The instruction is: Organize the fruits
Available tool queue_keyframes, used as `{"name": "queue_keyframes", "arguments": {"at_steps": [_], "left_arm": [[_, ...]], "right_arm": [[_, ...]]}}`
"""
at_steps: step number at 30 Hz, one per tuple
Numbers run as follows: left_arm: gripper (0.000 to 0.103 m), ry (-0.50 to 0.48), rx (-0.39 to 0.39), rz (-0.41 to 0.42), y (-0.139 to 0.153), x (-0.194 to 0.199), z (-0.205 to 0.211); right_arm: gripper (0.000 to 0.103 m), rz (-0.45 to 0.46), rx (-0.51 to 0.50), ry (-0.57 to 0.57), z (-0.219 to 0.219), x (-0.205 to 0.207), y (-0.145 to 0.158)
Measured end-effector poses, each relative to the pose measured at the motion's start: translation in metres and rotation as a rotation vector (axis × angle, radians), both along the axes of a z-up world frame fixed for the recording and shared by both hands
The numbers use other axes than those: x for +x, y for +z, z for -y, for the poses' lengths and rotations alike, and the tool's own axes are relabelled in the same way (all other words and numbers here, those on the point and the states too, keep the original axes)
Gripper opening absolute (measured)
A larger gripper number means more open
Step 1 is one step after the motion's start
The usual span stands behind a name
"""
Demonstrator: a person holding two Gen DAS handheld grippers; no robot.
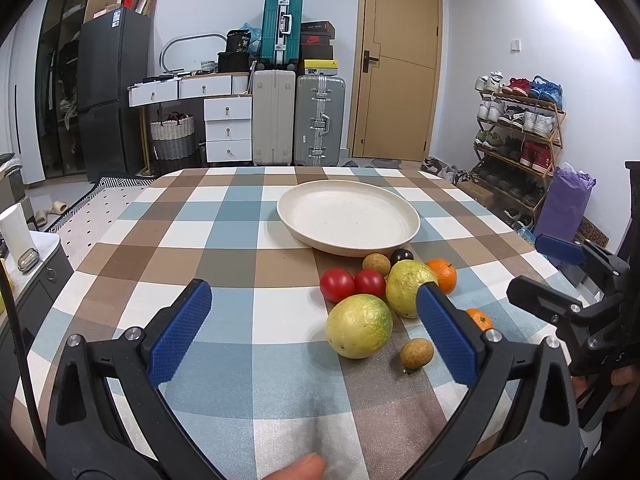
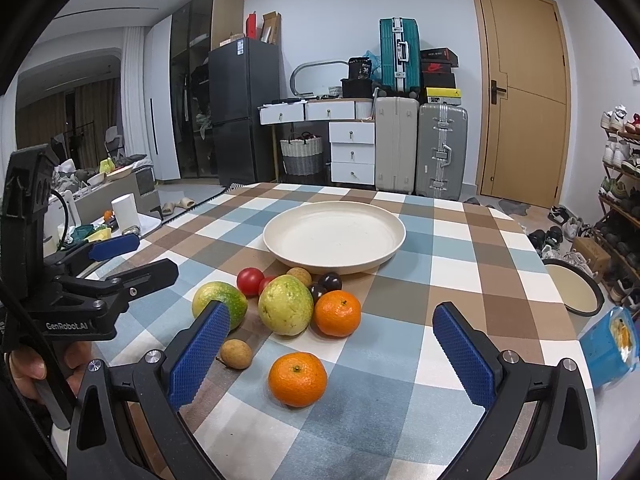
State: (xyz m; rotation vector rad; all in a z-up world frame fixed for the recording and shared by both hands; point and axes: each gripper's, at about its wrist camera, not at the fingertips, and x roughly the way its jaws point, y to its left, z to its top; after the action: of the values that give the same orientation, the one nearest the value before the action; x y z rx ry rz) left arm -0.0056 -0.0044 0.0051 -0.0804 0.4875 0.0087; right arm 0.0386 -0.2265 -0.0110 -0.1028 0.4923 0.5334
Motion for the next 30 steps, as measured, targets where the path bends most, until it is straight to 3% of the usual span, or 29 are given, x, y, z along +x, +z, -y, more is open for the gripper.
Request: {"name": "queue_keyframes", "arguments": {"at_steps": [10, 17, 21, 26, 30], "left_arm": [[0.102, 0.001, 0.005, -0.003, 0.000, 0.000, 0.000], [0.102, -0.013, -0.007, -0.035, -0.003, 0.004, -0.002], [0.102, 0.002, -0.013, -0.049, -0.005, 0.009, -0.004], [0.102, -0.009, 0.057, -0.096, -0.009, 0.012, 0.001], [0.102, -0.036, 0.020, -0.136, -0.013, 0.017, -0.001]], "right_arm": [[0.103, -0.049, 0.025, -0.001, 0.004, 0.007, 0.000], [0.103, -0.052, -0.018, -0.042, 0.001, 0.009, -0.001], [0.103, -0.087, -0.037, -0.043, -0.003, 0.017, -0.006], [0.103, -0.171, -0.116, -0.044, -0.007, 0.023, -0.015], [0.103, -0.236, -0.112, -0.024, -0.005, 0.024, -0.023]]}}
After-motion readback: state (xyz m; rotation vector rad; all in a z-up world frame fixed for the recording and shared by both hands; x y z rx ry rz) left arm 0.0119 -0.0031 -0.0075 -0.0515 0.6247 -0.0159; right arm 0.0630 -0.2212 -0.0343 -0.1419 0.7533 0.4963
